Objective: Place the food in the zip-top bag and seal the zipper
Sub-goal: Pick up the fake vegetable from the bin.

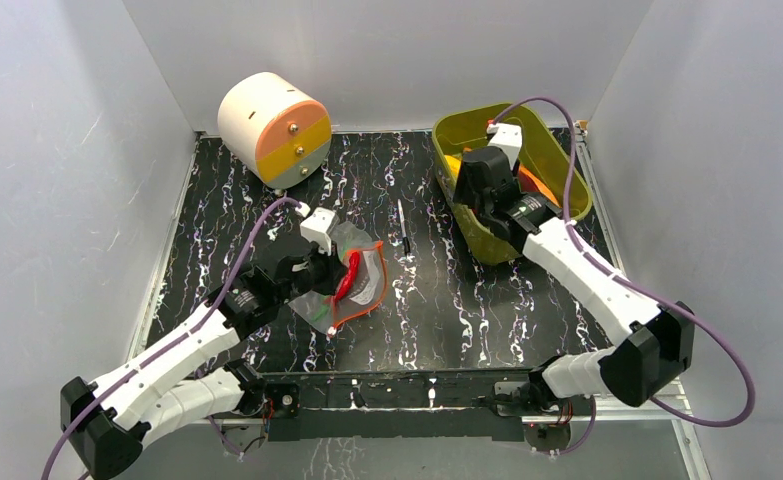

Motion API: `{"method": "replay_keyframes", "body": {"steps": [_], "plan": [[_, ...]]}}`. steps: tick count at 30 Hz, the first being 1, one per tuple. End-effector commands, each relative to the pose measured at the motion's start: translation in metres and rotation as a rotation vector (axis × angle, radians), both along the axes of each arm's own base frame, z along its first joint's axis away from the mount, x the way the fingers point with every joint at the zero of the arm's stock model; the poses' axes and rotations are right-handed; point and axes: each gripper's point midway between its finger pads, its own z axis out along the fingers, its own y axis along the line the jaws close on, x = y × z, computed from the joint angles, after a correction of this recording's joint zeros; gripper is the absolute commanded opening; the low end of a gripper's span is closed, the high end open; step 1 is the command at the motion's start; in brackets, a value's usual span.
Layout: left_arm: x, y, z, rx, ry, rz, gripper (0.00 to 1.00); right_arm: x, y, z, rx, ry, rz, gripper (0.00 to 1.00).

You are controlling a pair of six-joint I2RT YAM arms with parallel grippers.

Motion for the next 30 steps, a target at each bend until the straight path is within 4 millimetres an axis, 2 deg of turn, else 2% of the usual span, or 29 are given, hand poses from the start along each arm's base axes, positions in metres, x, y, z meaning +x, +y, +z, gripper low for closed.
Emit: {"method": "replay_keyframes", "body": {"steps": [1,6,11,16,21,26,30], "plan": [[-0.006,-0.011,0.019,-0.058,-0.038,-0.074,0.0,0.035,-0.025,0.03,0.018,-0.09,-0.062,0.52],[-0.011,-0.021,0.021,-0.088,-0.022,-0.123,0.0,0.058,-0.058,0.015,-0.017,-0.034,-0.104,0.52],[-0.009,-0.021,0.022,-0.08,-0.025,-0.12,0.0,0.073,-0.093,-0.006,-0.068,0.017,-0.166,0.53],[-0.012,-0.018,0.021,-0.062,-0.022,-0.13,0.0,0.09,-0.107,-0.031,-0.077,0.064,-0.173,0.54],[-0.011,-0.019,0.024,-0.101,-0.045,-0.118,0.0,0.111,-0.104,-0.056,-0.101,0.13,-0.057,0.55],[-0.008,-0.021,0.015,-0.057,-0.012,-0.122,0.0,0.131,-0.084,-0.086,-0.122,0.191,0.173,0.54],[-0.006,-0.029,0.015,-0.044,0.015,-0.148,0.0,0.147,-0.065,-0.093,-0.102,0.177,0.319,0.52]]}}
